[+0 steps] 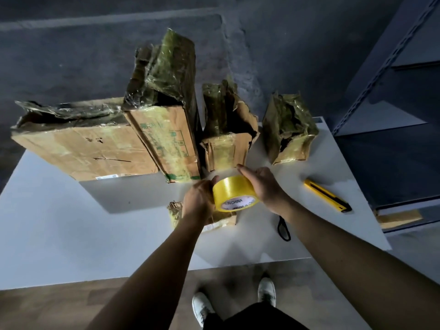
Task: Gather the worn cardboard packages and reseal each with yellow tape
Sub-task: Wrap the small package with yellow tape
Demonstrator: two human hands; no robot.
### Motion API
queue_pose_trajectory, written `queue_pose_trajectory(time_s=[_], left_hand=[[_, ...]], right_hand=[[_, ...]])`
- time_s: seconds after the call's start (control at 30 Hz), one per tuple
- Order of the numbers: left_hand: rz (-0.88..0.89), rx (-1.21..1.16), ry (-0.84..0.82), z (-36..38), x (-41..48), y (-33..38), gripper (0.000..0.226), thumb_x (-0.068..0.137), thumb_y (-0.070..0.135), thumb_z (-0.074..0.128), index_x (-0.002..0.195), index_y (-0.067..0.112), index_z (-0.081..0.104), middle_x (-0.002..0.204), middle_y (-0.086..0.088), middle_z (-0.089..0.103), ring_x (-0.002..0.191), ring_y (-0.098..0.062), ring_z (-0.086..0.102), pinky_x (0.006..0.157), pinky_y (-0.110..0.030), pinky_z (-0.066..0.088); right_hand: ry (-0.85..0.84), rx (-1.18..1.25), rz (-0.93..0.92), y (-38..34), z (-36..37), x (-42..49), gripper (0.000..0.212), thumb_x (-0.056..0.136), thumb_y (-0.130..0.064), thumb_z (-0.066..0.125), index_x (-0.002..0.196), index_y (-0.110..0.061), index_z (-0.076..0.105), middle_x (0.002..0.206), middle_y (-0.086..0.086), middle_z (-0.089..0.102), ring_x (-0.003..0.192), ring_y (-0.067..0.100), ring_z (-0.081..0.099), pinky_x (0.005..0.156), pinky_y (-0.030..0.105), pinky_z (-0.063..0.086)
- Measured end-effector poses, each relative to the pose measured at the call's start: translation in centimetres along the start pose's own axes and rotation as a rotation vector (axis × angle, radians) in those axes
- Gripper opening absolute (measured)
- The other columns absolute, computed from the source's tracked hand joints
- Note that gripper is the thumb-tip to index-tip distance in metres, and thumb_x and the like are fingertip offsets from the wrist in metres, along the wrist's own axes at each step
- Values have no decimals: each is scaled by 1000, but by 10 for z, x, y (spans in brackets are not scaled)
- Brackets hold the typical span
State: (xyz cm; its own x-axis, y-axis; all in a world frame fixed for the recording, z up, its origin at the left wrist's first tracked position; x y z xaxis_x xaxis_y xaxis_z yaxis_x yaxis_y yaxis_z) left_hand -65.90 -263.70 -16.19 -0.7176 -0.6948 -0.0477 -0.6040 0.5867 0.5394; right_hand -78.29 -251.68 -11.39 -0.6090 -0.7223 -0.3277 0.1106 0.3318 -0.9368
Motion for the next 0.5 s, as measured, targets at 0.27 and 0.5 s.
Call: queue_pose_trajectory(time_s=[0.27,0.5], left_hand=[[-54,176,-47,0,1,-3,38,100,36,44,74,18,65,82,-6,71,68,-28,61,60,-32,47],[-116,105,-17,3,4,-5,68,102,58,25,76,12,68,70,-7,65,66,-31,64,61,-37,53]], right_hand=[[35,-50,19,-14,-8,6,57,93,-45,61,115,7,65,92,11,64,90,24,59,90,41,51],[169,-199,94,22,-41,15,46,92,-22,60,55,-18,35,49,-4,29,52,14,30,56,34,24]])
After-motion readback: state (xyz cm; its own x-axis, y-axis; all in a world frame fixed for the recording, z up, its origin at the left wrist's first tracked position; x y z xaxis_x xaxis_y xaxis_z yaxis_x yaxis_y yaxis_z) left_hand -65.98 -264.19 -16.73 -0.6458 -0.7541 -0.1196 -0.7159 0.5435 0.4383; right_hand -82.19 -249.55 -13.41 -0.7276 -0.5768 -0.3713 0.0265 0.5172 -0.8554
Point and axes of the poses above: each hand's wrist, its own x-axis towards the middle knuckle, its own z-axis out of the palm, y = z × x, the point moved 6 cm from there along x, towards the middle knuckle
